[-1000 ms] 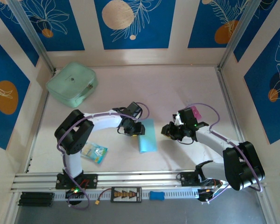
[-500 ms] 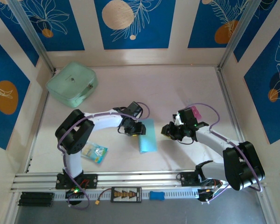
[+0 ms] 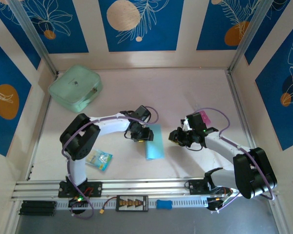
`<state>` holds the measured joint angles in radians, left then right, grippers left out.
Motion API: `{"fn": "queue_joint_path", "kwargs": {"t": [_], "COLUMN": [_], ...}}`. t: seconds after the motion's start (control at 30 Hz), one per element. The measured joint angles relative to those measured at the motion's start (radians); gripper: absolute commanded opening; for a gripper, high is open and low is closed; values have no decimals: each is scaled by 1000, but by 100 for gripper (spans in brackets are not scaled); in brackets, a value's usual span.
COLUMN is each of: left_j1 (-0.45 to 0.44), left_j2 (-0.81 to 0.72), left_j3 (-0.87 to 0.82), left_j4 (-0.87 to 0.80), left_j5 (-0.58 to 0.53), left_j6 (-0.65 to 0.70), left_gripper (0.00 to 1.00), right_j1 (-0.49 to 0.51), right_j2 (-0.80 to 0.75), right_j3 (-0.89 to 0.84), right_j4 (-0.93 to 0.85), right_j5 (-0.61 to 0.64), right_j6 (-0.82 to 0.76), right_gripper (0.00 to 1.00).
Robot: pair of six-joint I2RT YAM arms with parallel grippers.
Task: Fold a paper plane with a square sheet of paper (pick it up from the middle)
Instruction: Hold the square sheet of paper at the center of the table.
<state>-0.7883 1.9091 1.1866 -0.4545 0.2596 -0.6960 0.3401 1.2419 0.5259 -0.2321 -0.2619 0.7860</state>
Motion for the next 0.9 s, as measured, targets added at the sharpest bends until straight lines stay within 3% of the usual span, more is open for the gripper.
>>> {"fn": "queue_joint_path", "kwargs": {"t": [0.9], "left_j1": [-2], "left_j2": [3], "left_j3": [0], "left_j4": [1], "left_j5": [-2], "left_j6": [-2], "left_gripper": [47], "right_j1": [0], "right_j2": [27], "right_j3": [0], "right_j4": [14], "right_j5": [-21], "right_j6": [0], "right_gripper": [26]}}
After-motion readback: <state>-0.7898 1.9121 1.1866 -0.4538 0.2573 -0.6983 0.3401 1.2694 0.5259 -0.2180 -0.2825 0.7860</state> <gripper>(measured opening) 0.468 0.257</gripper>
